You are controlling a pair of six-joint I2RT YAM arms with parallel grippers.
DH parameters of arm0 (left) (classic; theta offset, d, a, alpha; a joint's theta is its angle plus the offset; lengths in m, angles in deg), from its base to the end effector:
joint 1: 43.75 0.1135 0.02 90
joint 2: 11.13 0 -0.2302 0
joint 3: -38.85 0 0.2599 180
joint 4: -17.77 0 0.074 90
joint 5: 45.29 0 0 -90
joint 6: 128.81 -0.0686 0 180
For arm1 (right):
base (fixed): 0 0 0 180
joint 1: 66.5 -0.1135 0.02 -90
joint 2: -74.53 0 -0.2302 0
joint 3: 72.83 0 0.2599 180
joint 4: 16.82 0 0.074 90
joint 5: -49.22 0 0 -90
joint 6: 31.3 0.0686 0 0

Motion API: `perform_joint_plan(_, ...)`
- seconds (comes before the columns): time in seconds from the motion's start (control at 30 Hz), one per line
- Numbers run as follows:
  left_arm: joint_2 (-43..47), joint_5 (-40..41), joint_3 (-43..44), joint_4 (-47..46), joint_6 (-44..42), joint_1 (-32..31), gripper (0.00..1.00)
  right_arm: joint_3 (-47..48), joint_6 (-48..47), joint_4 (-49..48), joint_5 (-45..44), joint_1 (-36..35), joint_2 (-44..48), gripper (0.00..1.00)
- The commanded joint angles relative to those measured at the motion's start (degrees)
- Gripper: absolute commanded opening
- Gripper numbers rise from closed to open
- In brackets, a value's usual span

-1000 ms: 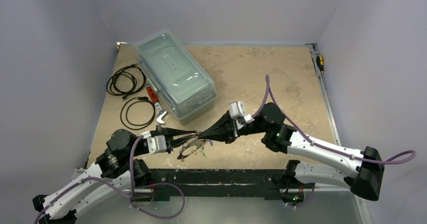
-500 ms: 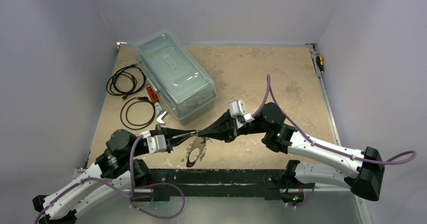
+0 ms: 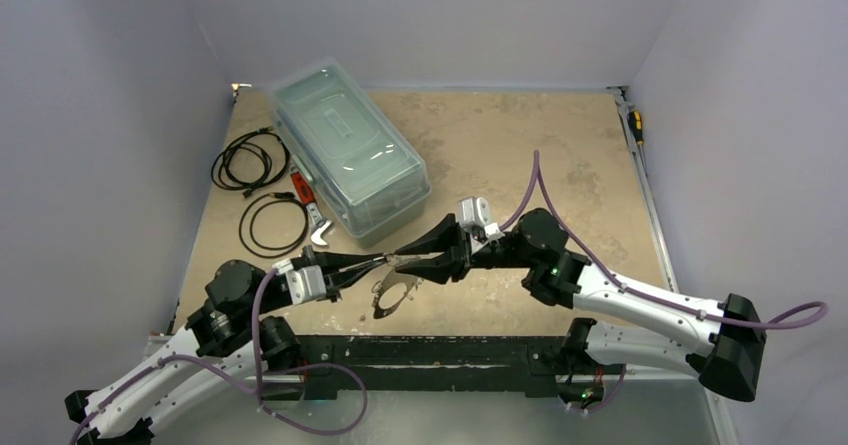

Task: Put the keys on the keyring

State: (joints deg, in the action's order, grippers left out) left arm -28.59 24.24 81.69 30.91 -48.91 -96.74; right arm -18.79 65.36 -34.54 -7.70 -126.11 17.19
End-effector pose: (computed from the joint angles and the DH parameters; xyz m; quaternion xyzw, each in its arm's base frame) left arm 0.0834 -0.1505 0.3233 0.4410 0.4541 -0.3839 0.6723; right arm 0.1107 0.2627 0.3251 -0.4633 0.4255 0.5602 0.5390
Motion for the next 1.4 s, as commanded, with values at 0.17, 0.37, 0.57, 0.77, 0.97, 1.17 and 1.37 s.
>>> perform_joint_plan(0.17,-0.6,1.2,1.7,-3.0,-0.2,0.0,0.00,-1.3,0.2,-2.2,-3.7,-0.2,3.3,0.47)
perform_joint_plan(0.37,-2.5,2.7,2.0,-2.7,0.2,0.0,0.00,-3.8,0.0,-3.5,-10.2,-0.2,5.9,0.73)
perform_joint_plan(0.57,-8.2,4.7,4.6,-0.9,0.6,0.0,0.00,-9.6,1.1,-7.5,-24.6,-0.2,11.4,0.97)
perform_joint_plan(0.77,-16.8,9.0,9.2,2.5,2.7,0.0,0.00,-15.6,2.0,-8.2,-40.3,-0.2,20.7,0.99)
perform_joint_plan(0.97,-25.5,11.5,13.2,2.1,10.4,0.0,0.00,-19.4,2.1,-5.0,-50.4,-0.2,30.0,0.99)
perform_joint_plan(1.17,-34.4,15.1,15.4,-3.3,21.2,0.0,0.00,-21.5,2.9,-2.1,-59.8,-0.2,36.2,0.99)
perform_joint_plan(1.37,-44.7,17.2,18.4,-11.6,25.6,-0.1,0.00,-22.4,3.5,-0.6,-67.6,-0.2,40.9,0.99)
